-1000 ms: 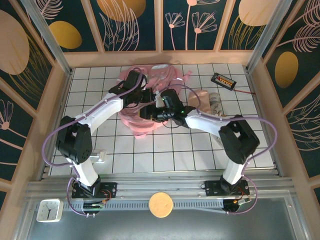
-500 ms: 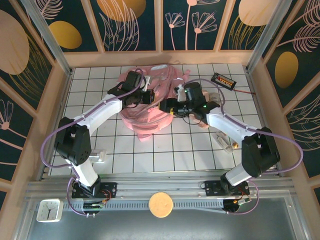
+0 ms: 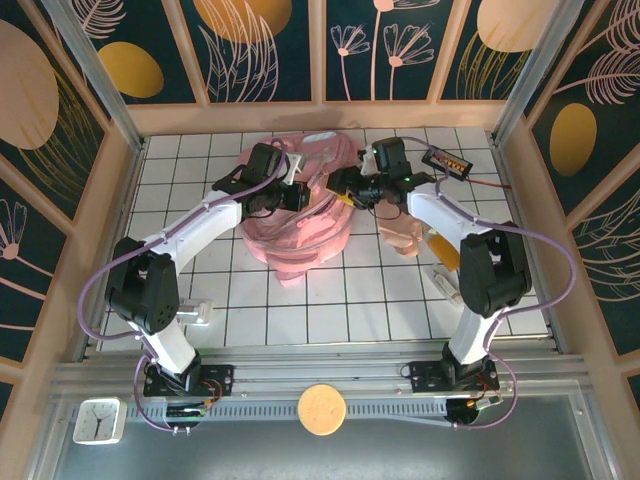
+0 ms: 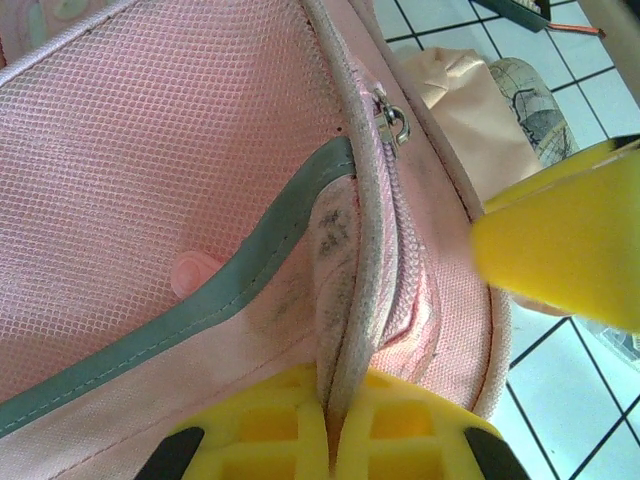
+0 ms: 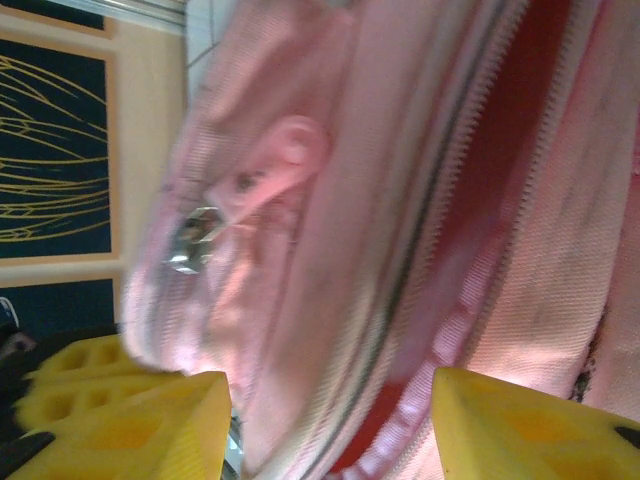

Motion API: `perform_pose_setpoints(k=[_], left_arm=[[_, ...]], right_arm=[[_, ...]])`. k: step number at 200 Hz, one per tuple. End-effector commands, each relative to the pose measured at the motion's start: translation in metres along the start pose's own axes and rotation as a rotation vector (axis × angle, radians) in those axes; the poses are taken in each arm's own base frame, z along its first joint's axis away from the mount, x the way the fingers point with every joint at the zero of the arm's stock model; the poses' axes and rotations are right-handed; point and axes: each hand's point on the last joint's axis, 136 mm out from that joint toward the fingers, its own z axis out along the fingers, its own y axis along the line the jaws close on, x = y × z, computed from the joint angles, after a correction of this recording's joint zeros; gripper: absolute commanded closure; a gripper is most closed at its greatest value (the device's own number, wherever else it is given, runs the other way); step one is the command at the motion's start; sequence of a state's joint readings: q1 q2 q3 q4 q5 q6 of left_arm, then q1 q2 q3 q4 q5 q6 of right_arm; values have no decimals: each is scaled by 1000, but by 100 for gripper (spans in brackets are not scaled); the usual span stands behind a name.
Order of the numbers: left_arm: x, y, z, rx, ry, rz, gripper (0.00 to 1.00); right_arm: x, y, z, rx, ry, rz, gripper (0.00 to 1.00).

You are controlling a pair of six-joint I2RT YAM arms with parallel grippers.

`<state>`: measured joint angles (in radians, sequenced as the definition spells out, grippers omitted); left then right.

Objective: Pack the student bag

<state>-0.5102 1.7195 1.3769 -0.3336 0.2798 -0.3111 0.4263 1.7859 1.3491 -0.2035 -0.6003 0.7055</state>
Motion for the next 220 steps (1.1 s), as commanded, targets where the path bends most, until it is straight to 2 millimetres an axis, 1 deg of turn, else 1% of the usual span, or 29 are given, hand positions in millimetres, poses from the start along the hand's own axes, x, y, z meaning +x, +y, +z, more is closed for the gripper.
perform_pose_setpoints(k=[1, 33, 47, 66, 84, 90, 111, 116, 117, 119, 123, 126, 127, 128, 129, 130, 132, 145, 157, 170, 192, 202, 205, 208, 220], left_arm=[[-45, -37, -32, 125, -173, 60, 100], [-45, -36, -29, 130, -172, 48, 100], [-43, -36, -26, 139, -163, 45, 100], [-41, -35, -23, 138, -154, 44, 100], [-39, -34, -22, 134, -145, 51, 100], [-38, -34, -21, 137, -142, 53, 100], [-37, -37, -24, 151, -136, 68, 100], [-37, -38, -26, 150, -139, 71, 100], [-37, -38, -26, 150, -139, 72, 99], [-37, -38, -28, 148, -142, 72, 92], [-37, -37, -30, 144, -148, 67, 69], [-37, -36, -32, 139, -154, 61, 46], [-37, -36, -33, 138, -156, 59, 35], [-37, -35, -34, 136, -158, 57, 18], [-37, -35, -35, 136, -160, 56, 10], [-36, -34, -35, 134, -160, 53, 5], [-36, -33, -37, 129, -165, 50, 2], [-30, -28, -48, 114, -180, 30, 1], [-19, -26, -59, 128, -182, 10, 1], [-1, -22, -67, 122, -157, -24, 1], [27, -22, -81, 157, -141, -93, 1], [34, -20, -87, 166, -151, -124, 1], [32, -20, -91, 170, -166, -136, 1], [40, -16, -89, 167, -154, -158, 1], [48, -16, -90, 222, -147, -233, 2]], right_arm=[[-4, 18, 7, -35, 15, 0, 46], [-6, 25, 22, -54, 29, -3, 47], [-7, 31, 27, -76, 22, 4, 53], [-8, 41, 34, -104, 18, 8, 64], [-7, 48, 38, -120, 18, 12, 66], [-7, 50, 39, -127, 15, 20, 71], [-9, 57, 39, -158, -7, 43, 97], [-10, 59, 38, -164, -17, 48, 100], [-10, 60, 38, -167, -19, 47, 100], [-11, 61, 37, -171, -25, 47, 100], [-13, 63, 36, -174, -33, 50, 100], [-14, 65, 34, -177, -39, 50, 100], [-14, 66, 34, -178, -40, 50, 100], [-14, 66, 34, -177, -42, 50, 100], [-15, 66, 34, -178, -43, 49, 100], [-15, 66, 34, -177, -45, 49, 100], [-15, 67, 33, -178, -46, 48, 100], [-15, 73, 32, -181, -48, 40, 100], [-14, 75, 32, -179, -43, 37, 100], [-12, 76, 32, -175, -41, 34, 100], [-11, 77, 33, -170, -39, 33, 100], [-11, 79, 33, -168, -40, 27, 100], [-11, 79, 34, -166, -39, 27, 100], [-11, 80, 34, -164, -40, 25, 100], [-13, 81, 33, -162, -44, 24, 100]])
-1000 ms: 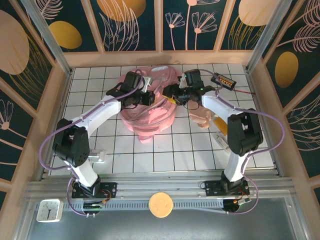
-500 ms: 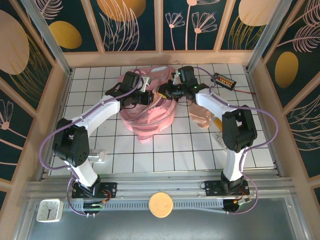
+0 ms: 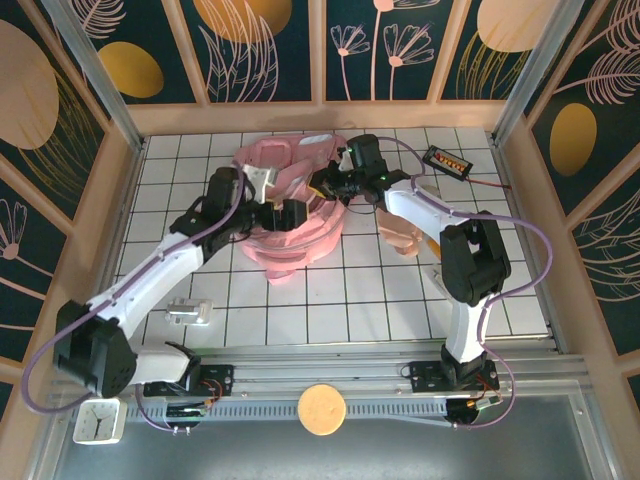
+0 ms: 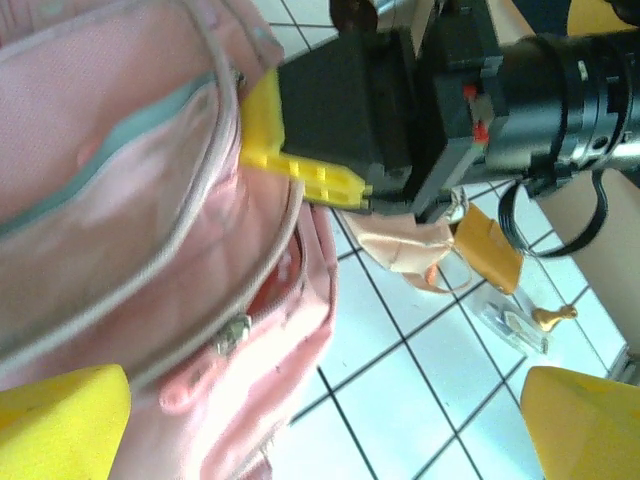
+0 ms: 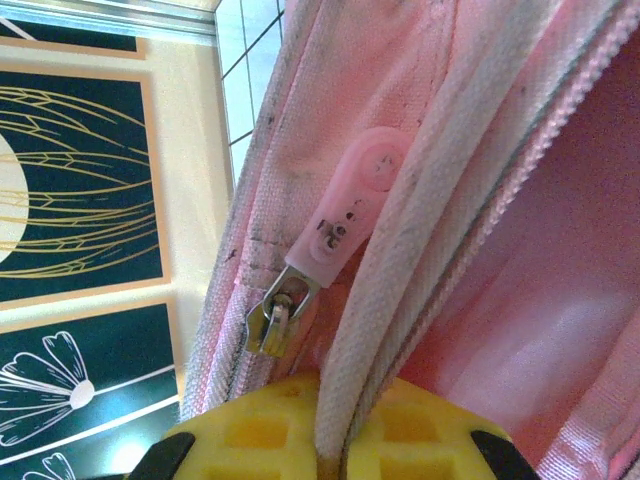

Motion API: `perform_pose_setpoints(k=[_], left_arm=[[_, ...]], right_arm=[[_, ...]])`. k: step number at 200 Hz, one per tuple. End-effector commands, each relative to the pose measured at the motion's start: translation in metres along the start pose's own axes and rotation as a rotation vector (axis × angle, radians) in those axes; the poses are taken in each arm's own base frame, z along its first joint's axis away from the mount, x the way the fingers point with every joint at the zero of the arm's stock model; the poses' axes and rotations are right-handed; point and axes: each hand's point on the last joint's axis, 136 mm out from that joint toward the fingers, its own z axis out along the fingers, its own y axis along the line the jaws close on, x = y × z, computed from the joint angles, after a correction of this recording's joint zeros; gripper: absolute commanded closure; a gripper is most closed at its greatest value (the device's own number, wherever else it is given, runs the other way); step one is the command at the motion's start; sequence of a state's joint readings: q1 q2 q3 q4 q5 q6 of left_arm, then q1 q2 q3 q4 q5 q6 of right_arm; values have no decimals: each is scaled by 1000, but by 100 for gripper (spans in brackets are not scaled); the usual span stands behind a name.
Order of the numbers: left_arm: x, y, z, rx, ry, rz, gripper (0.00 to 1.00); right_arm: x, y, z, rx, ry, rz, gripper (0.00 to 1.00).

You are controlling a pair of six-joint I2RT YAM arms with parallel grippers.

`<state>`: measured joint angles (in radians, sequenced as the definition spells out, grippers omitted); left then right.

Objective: Pack the student bag

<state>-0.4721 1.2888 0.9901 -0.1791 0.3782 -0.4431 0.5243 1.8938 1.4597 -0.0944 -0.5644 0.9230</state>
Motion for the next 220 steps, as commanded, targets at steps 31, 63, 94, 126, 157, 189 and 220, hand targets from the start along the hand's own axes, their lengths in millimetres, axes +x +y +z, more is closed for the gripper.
perform_pose_setpoints(k=[31, 63, 94, 126, 157, 189, 220], left_arm=[[35, 9, 7, 195, 61, -372, 13], [33, 12, 15, 261, 36, -438, 1], [37, 20, 24, 277, 59, -460, 8], [38, 30, 34, 272, 66, -468, 17], [34, 40, 43, 247, 63, -469, 17], [25, 49, 52, 221, 61, -452, 17], [12, 47, 56, 246, 42, -435, 21]], right_arm=[[-9, 46, -7, -88, -33, -92, 100], [-1, 51, -4, -92, -17, -102, 100], [4, 48, -2, -88, -12, -96, 100], [6, 49, -2, -89, -9, -98, 100], [6, 49, -1, -87, -8, -92, 100], [6, 49, 1, -86, -4, -90, 100], [9, 47, 6, -80, 7, -85, 100]])
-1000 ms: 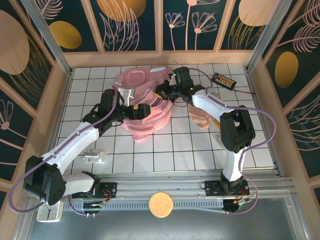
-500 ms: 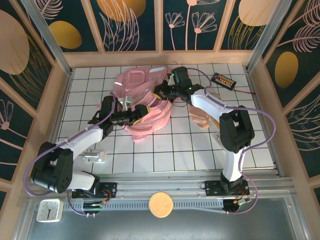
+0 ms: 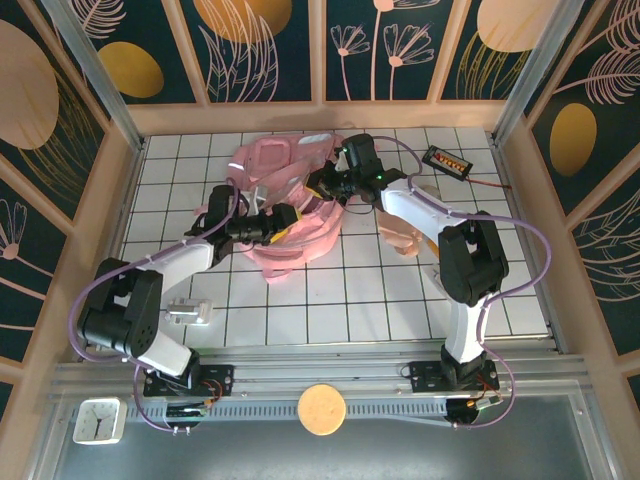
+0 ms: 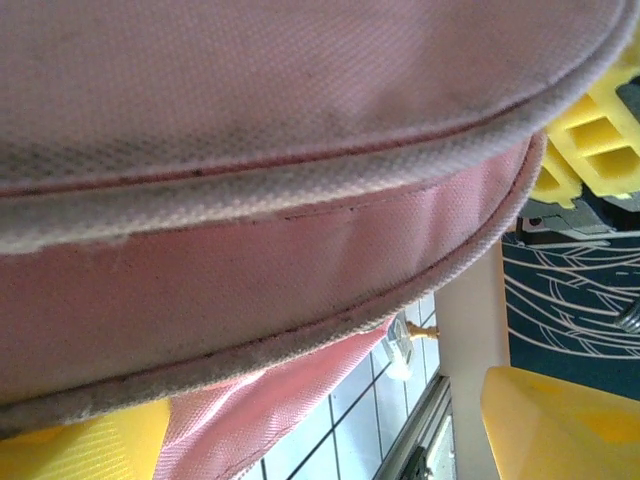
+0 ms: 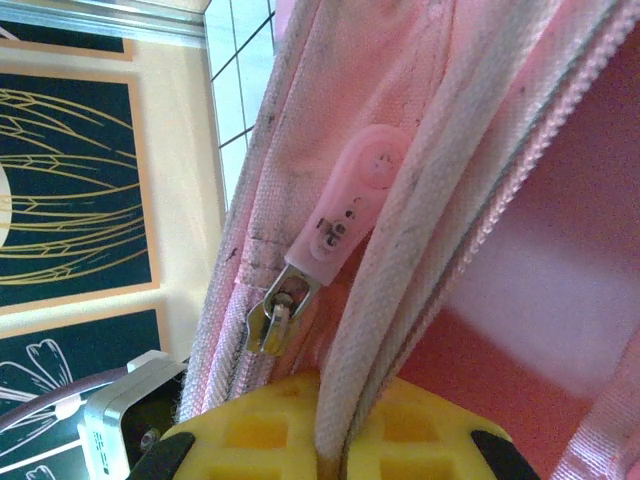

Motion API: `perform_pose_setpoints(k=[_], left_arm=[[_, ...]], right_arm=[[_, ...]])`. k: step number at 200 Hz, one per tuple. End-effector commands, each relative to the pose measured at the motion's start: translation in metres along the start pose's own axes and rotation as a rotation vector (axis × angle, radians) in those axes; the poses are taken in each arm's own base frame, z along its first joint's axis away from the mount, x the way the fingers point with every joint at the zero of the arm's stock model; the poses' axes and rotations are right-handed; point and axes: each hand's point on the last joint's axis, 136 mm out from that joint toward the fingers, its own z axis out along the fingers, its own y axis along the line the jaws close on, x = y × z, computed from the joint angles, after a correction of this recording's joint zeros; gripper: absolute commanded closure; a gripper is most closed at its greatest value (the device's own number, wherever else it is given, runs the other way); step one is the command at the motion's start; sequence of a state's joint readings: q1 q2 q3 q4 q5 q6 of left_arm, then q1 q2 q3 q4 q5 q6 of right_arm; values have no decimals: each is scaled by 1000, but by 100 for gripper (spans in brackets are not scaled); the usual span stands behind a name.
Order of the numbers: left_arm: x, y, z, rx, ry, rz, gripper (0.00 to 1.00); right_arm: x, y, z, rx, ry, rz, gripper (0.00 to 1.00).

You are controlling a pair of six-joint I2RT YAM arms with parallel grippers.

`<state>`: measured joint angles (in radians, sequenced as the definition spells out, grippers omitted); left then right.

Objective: Pack the student bag

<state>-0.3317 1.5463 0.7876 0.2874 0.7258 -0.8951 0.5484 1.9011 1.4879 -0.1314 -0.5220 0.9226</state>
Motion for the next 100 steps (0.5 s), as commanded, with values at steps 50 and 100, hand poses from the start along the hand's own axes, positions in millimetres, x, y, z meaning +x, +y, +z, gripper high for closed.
perform_pose_setpoints(k=[50, 100], left_arm=[[-27, -28, 5, 96, -38, 114, 31], [-29, -41, 3, 133, -37, 157, 38]], right_arm=[[9, 49, 9, -113, 31, -82, 100], [12, 49, 16, -109, 41, -80, 100]])
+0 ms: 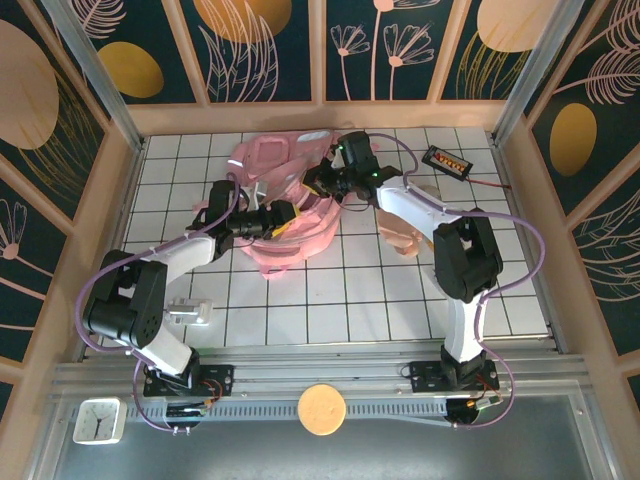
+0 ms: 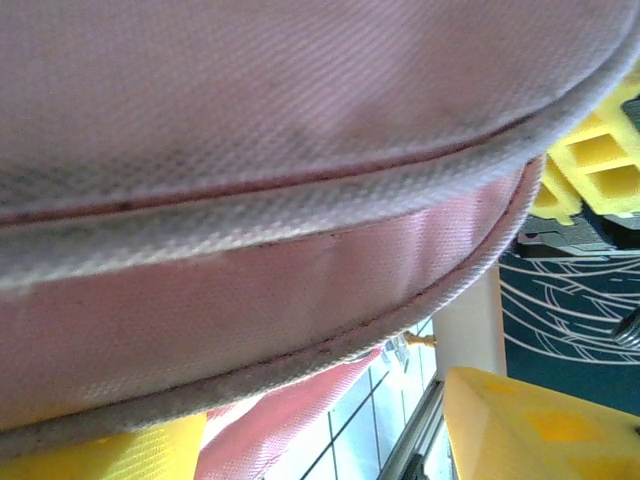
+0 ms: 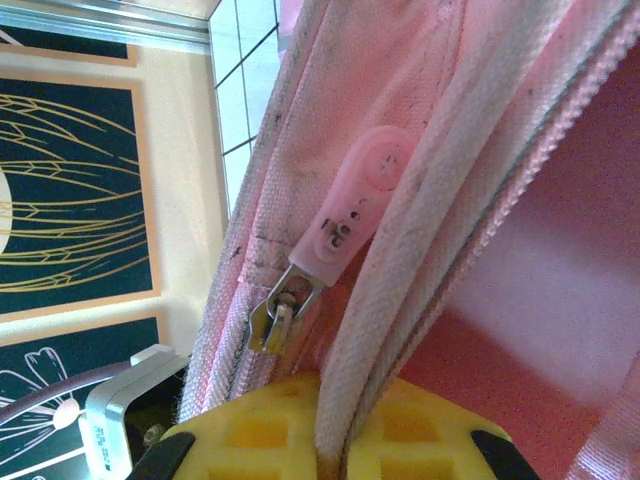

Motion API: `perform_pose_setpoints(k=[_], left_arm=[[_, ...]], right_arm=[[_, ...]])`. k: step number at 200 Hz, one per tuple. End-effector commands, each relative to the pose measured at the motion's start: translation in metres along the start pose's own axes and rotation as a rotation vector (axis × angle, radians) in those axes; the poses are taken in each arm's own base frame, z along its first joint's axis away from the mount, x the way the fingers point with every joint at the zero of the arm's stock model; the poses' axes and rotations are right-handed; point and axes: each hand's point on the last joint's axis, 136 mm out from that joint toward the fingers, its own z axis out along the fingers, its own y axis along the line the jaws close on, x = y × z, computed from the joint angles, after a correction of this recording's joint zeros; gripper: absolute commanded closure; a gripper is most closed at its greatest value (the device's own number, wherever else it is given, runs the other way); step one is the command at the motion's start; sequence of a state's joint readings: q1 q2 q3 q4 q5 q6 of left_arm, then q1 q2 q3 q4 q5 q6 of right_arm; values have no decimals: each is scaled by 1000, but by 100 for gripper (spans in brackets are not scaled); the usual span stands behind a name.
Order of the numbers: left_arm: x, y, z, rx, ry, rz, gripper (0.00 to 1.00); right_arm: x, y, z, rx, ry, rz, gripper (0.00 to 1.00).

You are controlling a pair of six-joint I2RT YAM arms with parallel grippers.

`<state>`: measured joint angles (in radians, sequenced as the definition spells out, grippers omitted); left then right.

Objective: Pack the student bag

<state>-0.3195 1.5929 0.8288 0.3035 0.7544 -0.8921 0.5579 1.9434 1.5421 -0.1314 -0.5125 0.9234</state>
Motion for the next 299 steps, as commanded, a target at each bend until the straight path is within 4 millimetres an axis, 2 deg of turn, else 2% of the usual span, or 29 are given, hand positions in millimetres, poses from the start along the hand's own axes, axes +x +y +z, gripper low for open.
perform_pose_setpoints(k=[1, 29, 68, 111, 140, 146, 178, 221, 267, 299], left_arm=[[-19, -38, -2, 112, -43, 152, 38], [-18, -37, -1, 116, -38, 148, 44], [-16, -24, 4, 78, -27, 126, 54], [-20, 5, 8, -72, -26, 111, 57], [-20, 33, 8, -215, -18, 88, 59], [-29, 28, 7, -232, -33, 107, 60], [-35, 44, 1, -363, -26, 146, 61], [-32, 57, 1, -446, -9, 175, 67], [-34, 67, -3, -538, -18, 227, 67], [-35, 69, -4, -555, -29, 235, 78]], right_arm=[[18, 43, 6, -104, 47, -69, 100], [18, 44, 7, -101, 49, -70, 100], [21, 45, 7, -97, 49, -71, 100], [22, 45, 7, -96, 48, -69, 100], [24, 48, 10, -98, 54, -69, 100], [25, 48, 11, -99, 55, -69, 100], [27, 54, 15, -108, 59, -70, 100], [31, 61, 22, -117, 68, -65, 100], [34, 70, 26, -126, 73, -67, 100], [37, 74, 29, -133, 78, -65, 100]])
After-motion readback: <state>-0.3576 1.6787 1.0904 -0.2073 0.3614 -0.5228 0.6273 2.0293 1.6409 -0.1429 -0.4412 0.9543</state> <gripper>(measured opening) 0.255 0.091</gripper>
